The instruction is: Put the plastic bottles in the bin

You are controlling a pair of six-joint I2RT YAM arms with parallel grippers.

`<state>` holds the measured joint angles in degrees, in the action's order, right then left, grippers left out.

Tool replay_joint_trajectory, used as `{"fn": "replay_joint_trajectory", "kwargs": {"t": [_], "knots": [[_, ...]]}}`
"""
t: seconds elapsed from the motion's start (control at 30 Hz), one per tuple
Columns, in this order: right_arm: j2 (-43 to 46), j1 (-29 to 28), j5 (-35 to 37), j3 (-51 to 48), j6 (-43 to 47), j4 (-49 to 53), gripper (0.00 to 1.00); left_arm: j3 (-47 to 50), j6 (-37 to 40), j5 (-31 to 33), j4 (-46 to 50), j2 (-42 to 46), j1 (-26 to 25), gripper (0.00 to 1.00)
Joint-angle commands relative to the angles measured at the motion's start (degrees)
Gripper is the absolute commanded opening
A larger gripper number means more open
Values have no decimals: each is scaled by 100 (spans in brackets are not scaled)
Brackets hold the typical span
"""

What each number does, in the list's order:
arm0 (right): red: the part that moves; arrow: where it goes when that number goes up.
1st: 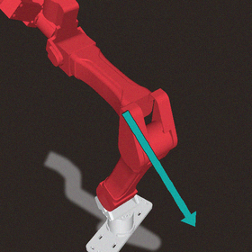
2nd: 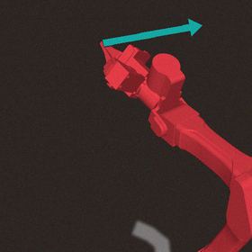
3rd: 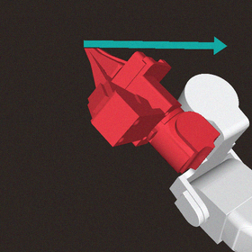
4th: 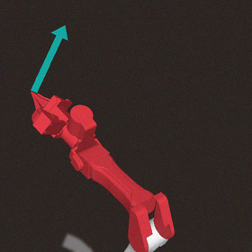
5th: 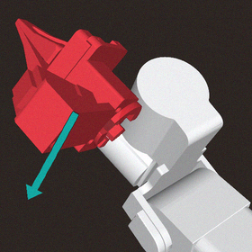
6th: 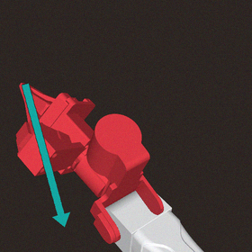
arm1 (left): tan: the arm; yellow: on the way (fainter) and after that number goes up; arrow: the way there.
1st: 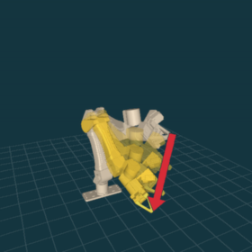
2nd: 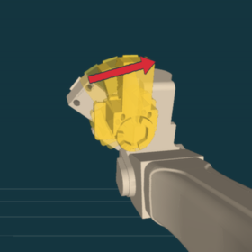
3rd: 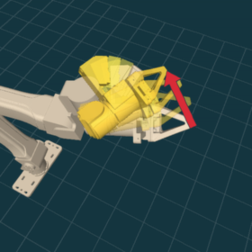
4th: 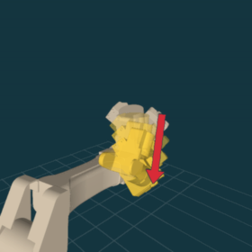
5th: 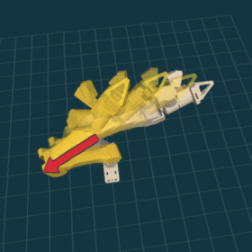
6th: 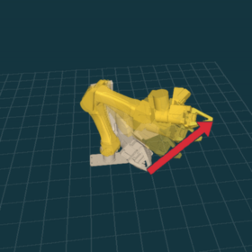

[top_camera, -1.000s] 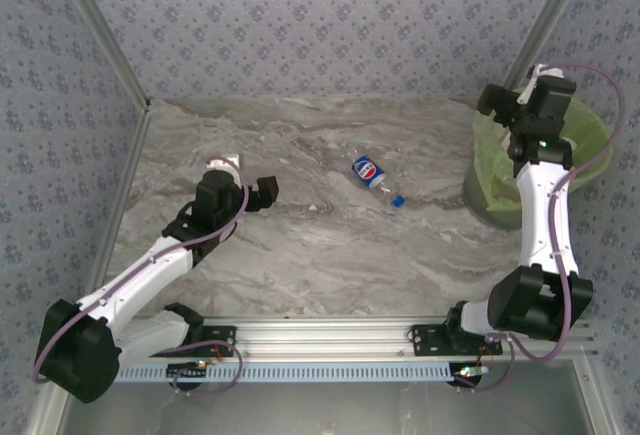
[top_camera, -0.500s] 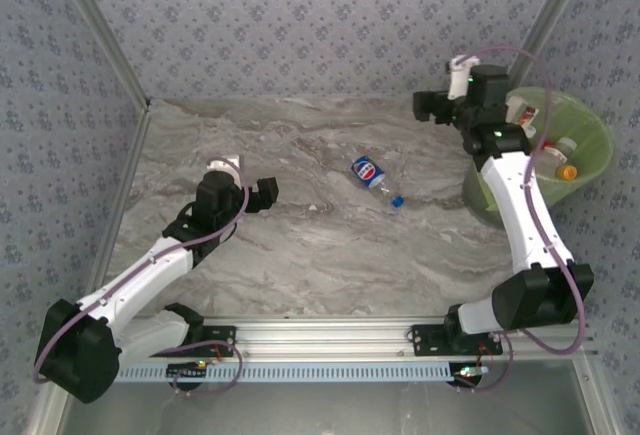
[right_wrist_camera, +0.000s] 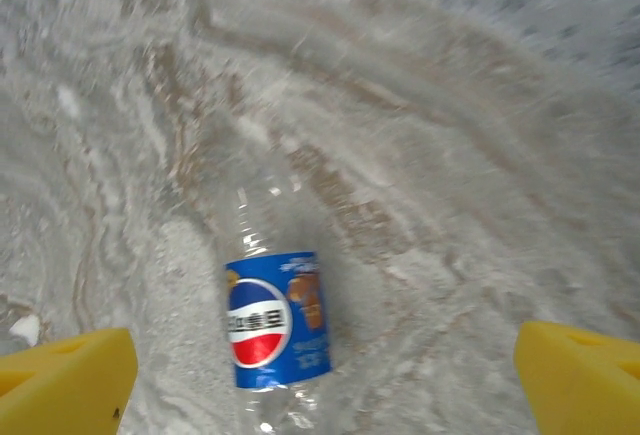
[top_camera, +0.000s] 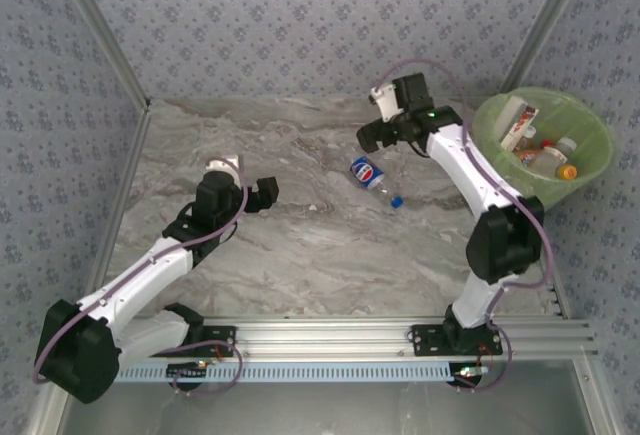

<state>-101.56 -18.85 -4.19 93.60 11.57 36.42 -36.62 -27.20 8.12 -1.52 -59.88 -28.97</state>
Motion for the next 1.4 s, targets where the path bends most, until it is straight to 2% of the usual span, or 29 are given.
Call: {"fn": "replay_joint_trajectory", "kwargs": {"t": [0.0, 0.23, 0.37, 0.6, 1.0, 1.23, 1.3, 1.37], "knots": [[-451, -30, -405, 223, -145, 445, 99, -75, -213, -126, -97, 194, 18, 99], [-1369, -96, -182, 762, -123, 757, 99, -79, -600, -61, 289, 418, 16, 99], [-1869, -114, -127, 1125, 89, 1143, 99, 61, -579, -291, 317, 541, 15, 99], [-2527, -132, -224, 1546, 285, 1566, 99, 198, -698, 152, 411, 683, 20, 99], [-3226, -360, 391, 2095, 125, 1991, 99, 261, -655, 349, 530, 738, 18, 99], [-3335, -497, 626, 2091, 266, 1848, 99, 261, -662, 408, 530, 731, 24, 99], [-3419, -497, 649, 2180, 306, 1901, 98, 261, -655, 408, 539, 739, 22, 99], [-3521, -497, 724, 2294, 306, 1993, 92, 261, -638, 411, 562, 746, 17, 99]]}}
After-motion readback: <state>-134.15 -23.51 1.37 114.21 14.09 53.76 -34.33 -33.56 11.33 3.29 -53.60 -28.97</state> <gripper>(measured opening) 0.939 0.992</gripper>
